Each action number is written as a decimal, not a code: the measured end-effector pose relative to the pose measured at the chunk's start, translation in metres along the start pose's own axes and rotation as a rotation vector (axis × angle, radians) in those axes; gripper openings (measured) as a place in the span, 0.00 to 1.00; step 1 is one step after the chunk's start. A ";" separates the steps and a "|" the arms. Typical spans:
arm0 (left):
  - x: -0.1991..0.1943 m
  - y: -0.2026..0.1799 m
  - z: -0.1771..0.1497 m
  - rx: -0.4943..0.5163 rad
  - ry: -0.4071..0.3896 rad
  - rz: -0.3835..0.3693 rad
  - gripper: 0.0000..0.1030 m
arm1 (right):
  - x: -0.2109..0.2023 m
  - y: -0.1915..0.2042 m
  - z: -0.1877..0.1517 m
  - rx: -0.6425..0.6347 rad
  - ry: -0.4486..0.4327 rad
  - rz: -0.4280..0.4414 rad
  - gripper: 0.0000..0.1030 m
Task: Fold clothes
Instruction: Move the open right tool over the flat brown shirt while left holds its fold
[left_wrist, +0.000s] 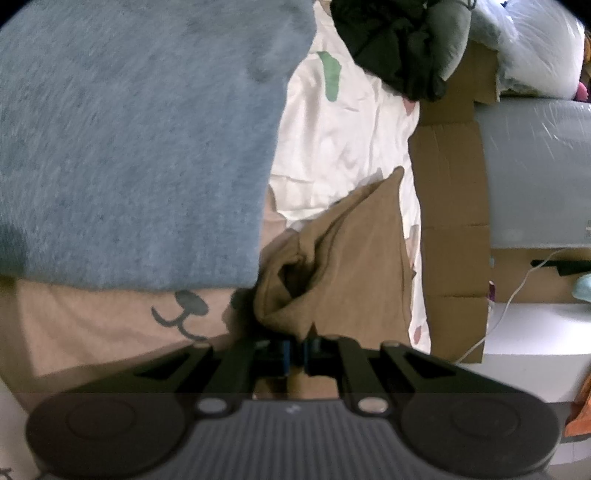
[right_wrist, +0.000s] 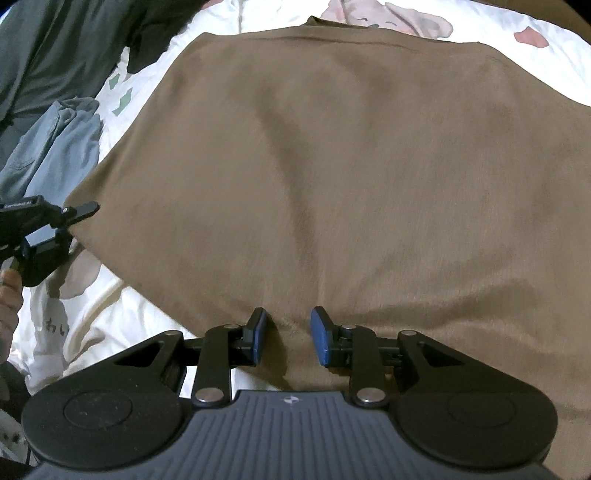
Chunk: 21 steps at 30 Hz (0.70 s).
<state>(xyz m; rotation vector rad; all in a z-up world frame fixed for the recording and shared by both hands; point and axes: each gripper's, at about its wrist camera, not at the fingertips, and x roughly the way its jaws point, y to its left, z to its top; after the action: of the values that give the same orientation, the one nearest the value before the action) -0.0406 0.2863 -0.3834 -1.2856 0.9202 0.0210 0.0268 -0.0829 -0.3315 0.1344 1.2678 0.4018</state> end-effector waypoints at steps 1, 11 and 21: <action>0.002 -0.001 0.001 0.000 0.000 0.001 0.07 | -0.001 -0.001 -0.003 -0.001 -0.001 0.002 0.32; 0.005 -0.001 0.002 -0.003 -0.001 0.006 0.07 | -0.003 0.002 -0.016 0.010 0.051 0.033 0.32; -0.002 0.002 0.000 -0.009 -0.007 -0.013 0.07 | -0.024 0.003 -0.006 0.035 -0.023 0.085 0.24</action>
<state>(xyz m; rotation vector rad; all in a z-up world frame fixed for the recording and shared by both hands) -0.0423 0.2880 -0.3840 -1.2988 0.9062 0.0194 0.0146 -0.0894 -0.3107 0.2227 1.2493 0.4502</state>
